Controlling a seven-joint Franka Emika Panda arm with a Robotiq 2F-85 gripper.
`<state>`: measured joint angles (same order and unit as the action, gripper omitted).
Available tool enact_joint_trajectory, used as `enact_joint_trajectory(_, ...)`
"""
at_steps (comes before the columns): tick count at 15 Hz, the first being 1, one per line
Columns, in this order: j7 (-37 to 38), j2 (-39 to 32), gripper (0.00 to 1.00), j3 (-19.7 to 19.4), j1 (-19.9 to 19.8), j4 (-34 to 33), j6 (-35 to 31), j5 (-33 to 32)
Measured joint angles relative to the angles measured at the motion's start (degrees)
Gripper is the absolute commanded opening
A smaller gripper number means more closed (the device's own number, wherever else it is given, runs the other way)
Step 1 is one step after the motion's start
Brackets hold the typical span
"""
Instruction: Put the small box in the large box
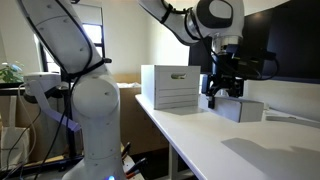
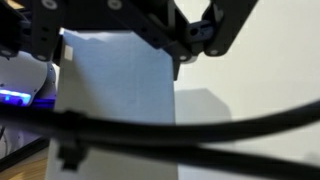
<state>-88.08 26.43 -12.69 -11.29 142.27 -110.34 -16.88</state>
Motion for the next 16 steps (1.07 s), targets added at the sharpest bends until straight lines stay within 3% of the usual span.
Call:
enact_joint_trajectory(8,14.4,1.8,0.58,5.4,6.2,-0.8,4.4,0.4)
enact_joint_trajectory(16,23.9,2.5,0.58,7.7,12.1,-4.4,6.0,3.5)
